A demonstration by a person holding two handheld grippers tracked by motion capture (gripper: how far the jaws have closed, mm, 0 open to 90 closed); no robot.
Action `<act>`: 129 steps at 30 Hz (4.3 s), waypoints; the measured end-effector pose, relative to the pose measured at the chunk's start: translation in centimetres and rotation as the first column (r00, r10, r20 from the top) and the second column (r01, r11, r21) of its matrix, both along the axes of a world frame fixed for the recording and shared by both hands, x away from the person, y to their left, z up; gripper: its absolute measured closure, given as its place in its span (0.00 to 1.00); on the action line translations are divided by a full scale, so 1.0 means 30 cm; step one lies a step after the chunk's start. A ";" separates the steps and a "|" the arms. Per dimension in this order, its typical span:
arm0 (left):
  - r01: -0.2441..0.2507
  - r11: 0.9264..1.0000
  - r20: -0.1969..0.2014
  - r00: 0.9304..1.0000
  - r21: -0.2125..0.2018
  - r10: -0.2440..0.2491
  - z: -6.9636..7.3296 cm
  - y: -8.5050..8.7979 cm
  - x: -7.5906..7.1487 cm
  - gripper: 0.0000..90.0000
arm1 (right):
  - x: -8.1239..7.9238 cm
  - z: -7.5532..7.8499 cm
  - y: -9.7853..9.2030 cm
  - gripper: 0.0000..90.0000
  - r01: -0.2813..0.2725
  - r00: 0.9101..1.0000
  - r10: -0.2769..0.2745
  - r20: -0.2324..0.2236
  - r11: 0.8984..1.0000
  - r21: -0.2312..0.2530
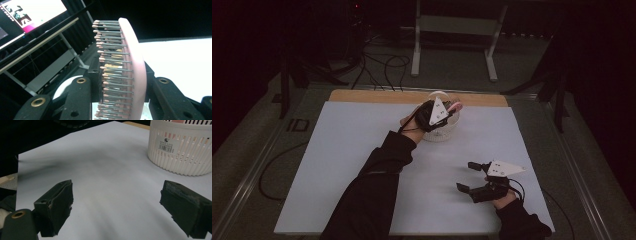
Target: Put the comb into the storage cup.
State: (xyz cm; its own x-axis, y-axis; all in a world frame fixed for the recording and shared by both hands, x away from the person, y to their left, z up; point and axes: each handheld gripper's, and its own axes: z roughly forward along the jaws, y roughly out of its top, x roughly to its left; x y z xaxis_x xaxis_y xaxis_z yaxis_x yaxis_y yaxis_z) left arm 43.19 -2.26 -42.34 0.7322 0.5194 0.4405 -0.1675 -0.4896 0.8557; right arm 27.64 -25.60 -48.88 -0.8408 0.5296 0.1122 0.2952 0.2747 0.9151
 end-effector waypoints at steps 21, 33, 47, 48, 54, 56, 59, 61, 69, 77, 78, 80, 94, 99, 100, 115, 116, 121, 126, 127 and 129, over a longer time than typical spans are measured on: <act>-0.005 0.997 0.047 0.999 0.073 0.002 -0.049 -0.043 -0.024 0.73 | 0.000 0.000 0.002 0.12 0.001 1.000 -0.001 0.000 1.000 -0.003; 0.017 0.990 0.089 0.996 0.139 -0.030 -0.075 -0.074 -0.049 0.73 | 0.000 0.001 0.000 0.12 0.003 1.000 -0.003 -0.001 1.000 0.001; -0.071 0.986 -0.013 0.997 0.149 0.074 -0.060 -0.080 -0.037 0.20 | 0.000 0.000 0.003 0.12 0.001 1.000 -0.001 -0.002 1.000 -0.001; -0.071 0.986 -0.013 0.997 0.149 0.074 -0.060 -0.080 -0.037 0.18 | 0.000 0.000 0.003 0.12 0.002 1.000 -0.002 0.000 1.000 -0.002; -0.065 0.985 -0.038 0.997 0.161 0.072 -0.046 -0.068 -0.037 0.04 | 0.000 0.000 0.003 0.12 0.003 1.000 -0.003 -0.001 1.000 -0.001; -0.052 0.985 -0.045 0.997 0.165 0.060 -0.042 -0.068 -0.042 0.01 | 0.000 0.001 0.002 0.12 0.004 1.000 -0.004 -0.001 1.000 -0.003; -0.045 0.986 -0.049 0.997 0.160 0.054 -0.035 -0.068 -0.047 0.00 | 0.001 0.000 0.001 0.12 0.004 1.000 -0.004 -0.001 1.000 -0.004; -0.038 0.986 -0.055 0.997 0.164 0.048 -0.030 -0.068 -0.048 0.00 | 0.000 0.001 0.002 0.12 0.005 1.000 -0.005 -0.002 1.000 0.001; -0.019 0.984 -0.082 0.996 0.179 0.034 -0.012 -0.061 -0.058 0.00 | 0.001 0.002 -0.002 0.12 0.009 1.000 -0.009 0.002 1.000 0.000; 0.029 0.982 -0.146 0.989 0.188 -0.001 0.022 -0.045 -0.066 0.00 | 0.002 0.001 -0.002 0.12 0.013 1.000 -0.013 0.005 1.000 -0.006; 0.029 0.982 -0.146 0.989 0.188 -0.001 0.022 -0.045 -0.066 0.00 | 0.002 0.001 -0.003 0.12 0.014 1.000 -0.014 0.005 1.000 -0.006; 0.054 0.983 -0.181 0.983 0.176 -0.022 0.033 -0.038 -0.069 0.00 | 0.002 0.000 -0.004 0.12 0.018 1.000 -0.018 0.003 1.000 -0.010; 0.121 0.980 -0.297 0.952 0.158 -0.070 0.071 0.041 -0.105 0.00 | 0.003 -0.001 -0.010 0.12 0.035 0.999 -0.034 0.028 0.999 -0.034; 0.133 0.983 -0.325 0.942 0.129 -0.085 0.086 0.072 -0.117 0.00 | 0.002 -0.001 -0.009 0.12 0.041 0.999 -0.040 0.036 0.998 -0.041; 0.136 0.983 -0.333 0.939 0.121 -0.089 0.088 0.080 -0.121 0.00 | 0.002 -0.001 -0.009 0.12 0.042 0.999 -0.040 0.036 0.998 -0.039; 0.152 0.979 -0.377 0.922 0.139 -0.089 0.070 0.168 -0.201 0.00 | 0.002 -0.002 -0.010 0.12 0.048 0.998 -0.046 0.049 0.998 -0.046; 0.152 0.979 -0.377 0.922 0.139 -0.089 0.070 0.168 -0.201 0.00 | 0.002 -0.002 -0.010 0.12 0.049 0.998 -0.047 0.048 0.998 -0.044; 0.152 0.981 -0.396 0.913 0.118 -0.094 0.064 0.216 -0.231 0.00 | 0.001 0.000 -0.010 0.12 0.044 0.998 -0.041 0.051 0.998 -0.049; 0.150 0.981 -0.402 0.911 0.126 -0.088 0.055 0.248 -0.248 0.00 | 0.001 0.000 -0.008 0.12 0.045 0.998 -0.043 0.050 0.998 -0.049; 0.144 0.981 -0.403 0.912 0.128 -0.081 0.051 0.266 -0.257 0.00 | 0.000 0.000 -0.007 0.12 0.047 0.998 -0.045 0.047 0.998 -0.048; 0.140 0.983 -0.409 0.909 0.120 -0.079 0.046 0.285 -0.266 0.00 | 0.000 0.000 -0.006 0.12 0.044 0.998 -0.042 0.048 0.998 -0.047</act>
